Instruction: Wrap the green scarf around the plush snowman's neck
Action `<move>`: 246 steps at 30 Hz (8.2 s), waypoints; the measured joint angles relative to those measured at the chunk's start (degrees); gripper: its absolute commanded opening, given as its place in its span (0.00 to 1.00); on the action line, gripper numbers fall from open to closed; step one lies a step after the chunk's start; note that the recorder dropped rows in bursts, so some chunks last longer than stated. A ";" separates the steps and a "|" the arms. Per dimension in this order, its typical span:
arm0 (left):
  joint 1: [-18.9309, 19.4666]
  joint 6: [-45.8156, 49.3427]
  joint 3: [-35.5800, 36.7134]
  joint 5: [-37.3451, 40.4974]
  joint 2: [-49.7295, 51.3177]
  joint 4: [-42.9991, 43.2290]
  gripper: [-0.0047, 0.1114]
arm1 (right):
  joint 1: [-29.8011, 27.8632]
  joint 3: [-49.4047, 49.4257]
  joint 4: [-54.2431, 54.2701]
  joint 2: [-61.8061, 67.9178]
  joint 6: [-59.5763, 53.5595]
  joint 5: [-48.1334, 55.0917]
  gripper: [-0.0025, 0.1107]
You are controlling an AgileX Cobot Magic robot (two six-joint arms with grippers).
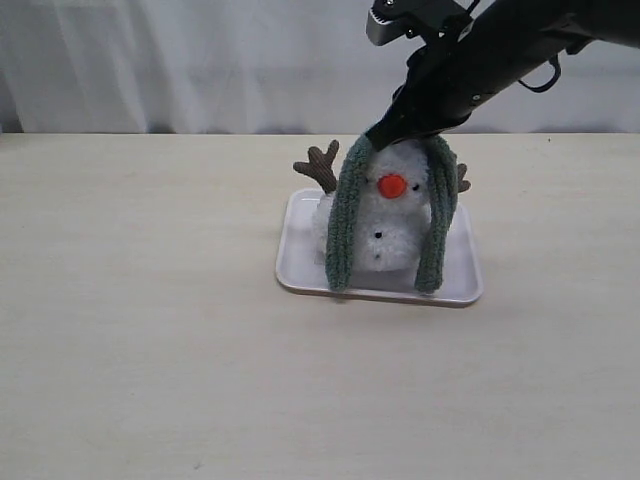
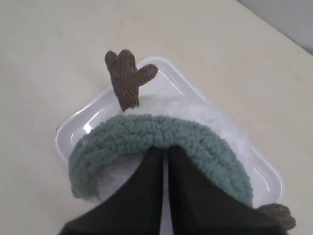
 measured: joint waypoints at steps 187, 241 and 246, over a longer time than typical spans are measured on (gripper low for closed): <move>0.00 0.00 0.00 0.00 0.00 0.00 0.04 | 11.73 -11.88 -18.67 3.22 37.99 12.12 0.20; 0.00 0.00 0.00 0.00 0.00 0.00 0.04 | 11.73 -14.90 -23.42 12.05 37.90 5.78 0.20; 0.00 0.00 0.00 0.00 0.00 0.00 0.04 | 11.73 -14.90 -23.42 7.38 36.80 11.20 0.20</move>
